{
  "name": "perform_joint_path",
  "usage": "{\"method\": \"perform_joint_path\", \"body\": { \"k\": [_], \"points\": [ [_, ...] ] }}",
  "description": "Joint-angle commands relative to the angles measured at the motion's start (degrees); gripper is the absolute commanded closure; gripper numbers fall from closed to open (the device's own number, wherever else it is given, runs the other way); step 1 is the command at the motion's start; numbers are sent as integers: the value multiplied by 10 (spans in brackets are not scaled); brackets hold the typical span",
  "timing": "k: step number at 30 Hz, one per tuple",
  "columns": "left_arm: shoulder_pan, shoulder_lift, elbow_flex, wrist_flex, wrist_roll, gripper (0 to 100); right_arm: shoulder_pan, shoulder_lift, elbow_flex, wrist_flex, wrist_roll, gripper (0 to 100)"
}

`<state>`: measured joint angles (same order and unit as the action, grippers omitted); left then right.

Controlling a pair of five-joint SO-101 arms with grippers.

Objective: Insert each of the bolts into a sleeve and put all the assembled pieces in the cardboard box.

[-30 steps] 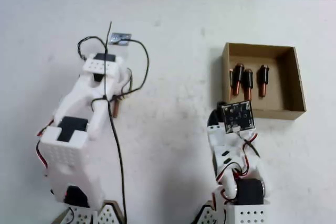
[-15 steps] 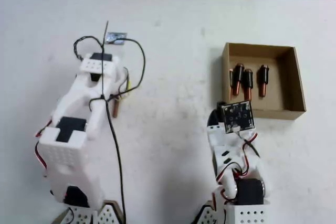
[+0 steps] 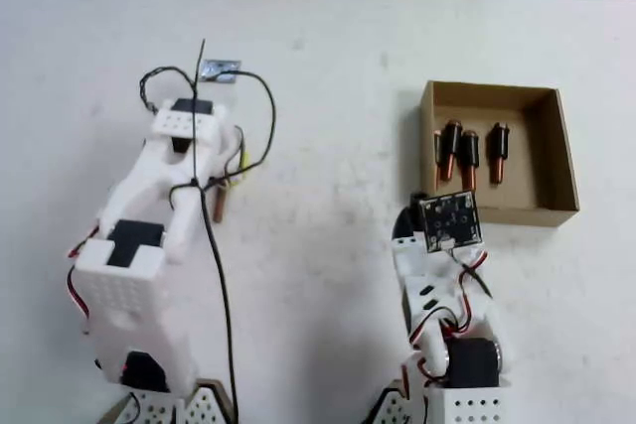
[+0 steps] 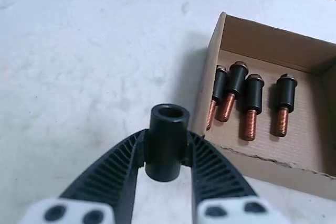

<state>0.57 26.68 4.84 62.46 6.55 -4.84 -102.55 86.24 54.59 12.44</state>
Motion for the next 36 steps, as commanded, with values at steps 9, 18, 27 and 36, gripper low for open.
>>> {"method": "perform_joint_path", "body": {
  "k": [9, 18, 27, 36],
  "points": [
    [3, -6, -29, -56, 7, 868, 5, -7, -6, -14, 9, 981],
    [6, 19, -33, -56, 7, 869, 5, -7, -6, -14, 9, 981],
    [5, 40, -68, -28, 4, 963, 5, -7, -6, -14, 9, 981],
    [0, 25, -80, 33, 2, 978, 5, -7, -6, -14, 9, 981]
  ]
}}
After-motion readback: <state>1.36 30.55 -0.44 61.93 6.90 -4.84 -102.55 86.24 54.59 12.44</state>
